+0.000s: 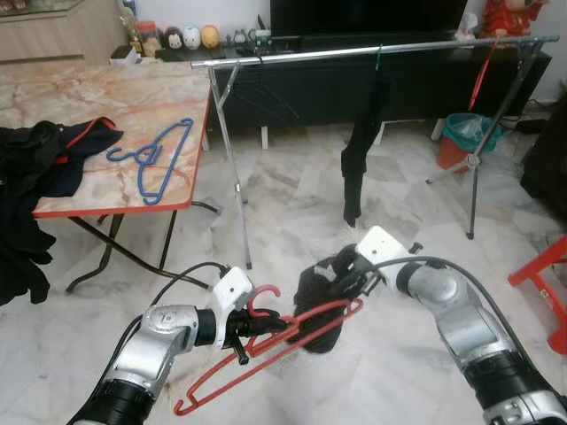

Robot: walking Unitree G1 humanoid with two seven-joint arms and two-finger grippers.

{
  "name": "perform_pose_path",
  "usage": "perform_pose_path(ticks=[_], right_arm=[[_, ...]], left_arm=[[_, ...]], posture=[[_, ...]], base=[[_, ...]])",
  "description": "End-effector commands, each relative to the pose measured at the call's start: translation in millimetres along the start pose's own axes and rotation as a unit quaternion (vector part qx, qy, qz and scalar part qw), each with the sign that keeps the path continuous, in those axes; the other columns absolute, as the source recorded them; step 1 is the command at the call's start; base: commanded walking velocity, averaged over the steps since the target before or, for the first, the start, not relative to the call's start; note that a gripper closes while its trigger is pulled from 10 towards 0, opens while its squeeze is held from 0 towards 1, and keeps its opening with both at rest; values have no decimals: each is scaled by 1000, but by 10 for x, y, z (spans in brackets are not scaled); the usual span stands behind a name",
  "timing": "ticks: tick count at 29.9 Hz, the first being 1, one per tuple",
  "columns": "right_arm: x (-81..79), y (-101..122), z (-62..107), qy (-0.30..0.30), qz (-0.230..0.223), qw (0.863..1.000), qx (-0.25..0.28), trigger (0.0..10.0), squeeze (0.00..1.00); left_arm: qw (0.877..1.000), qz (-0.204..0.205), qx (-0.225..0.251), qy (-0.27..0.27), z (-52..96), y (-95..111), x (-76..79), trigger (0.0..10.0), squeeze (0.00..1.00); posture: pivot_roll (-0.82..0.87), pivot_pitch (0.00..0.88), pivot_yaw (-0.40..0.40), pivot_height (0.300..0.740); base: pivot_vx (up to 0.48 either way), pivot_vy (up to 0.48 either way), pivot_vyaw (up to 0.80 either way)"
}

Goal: Hang hanger

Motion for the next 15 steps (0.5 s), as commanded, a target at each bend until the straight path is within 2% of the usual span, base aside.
perform_pose_path(ticks=[1,5,11,15], right_arm=[[15,106,40,-1,13,1000,15,10000,0],[5,155,63,1,16,1000,19,10000,0],[4,184,79,1,19,1000,21,10000,0],[31,170,93,-4,18,1000,16,10000,0]], left_arm=[[998,-22,14,55,-3,113,-159,10000,0],[996,-29,22,82,-10,168,-224,10000,0],[997,-33,23,64,-11,191,-181,10000,0],[999,-42,2,32,32,136,-117,10000,0]], posture=[[5,0,2,740],[4,0,1,740],[6,0,0,740],[7,0,-1,740]], base=[[0,0,0],[0,0,0],[0,0,0],[0,0,0]])
Point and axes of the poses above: a point about 5 cm out from each wrist's last joint towards the gripper, its own z axis pointing back from the gripper into the wrist, its own y axis along the axis of the wrist's last joint, x = y × z, the point moved 2 cm from there along -z, pointing out of the wrist towards the gripper, and after that the axes turned 8 degrees about -z, right-handed, at the moved point
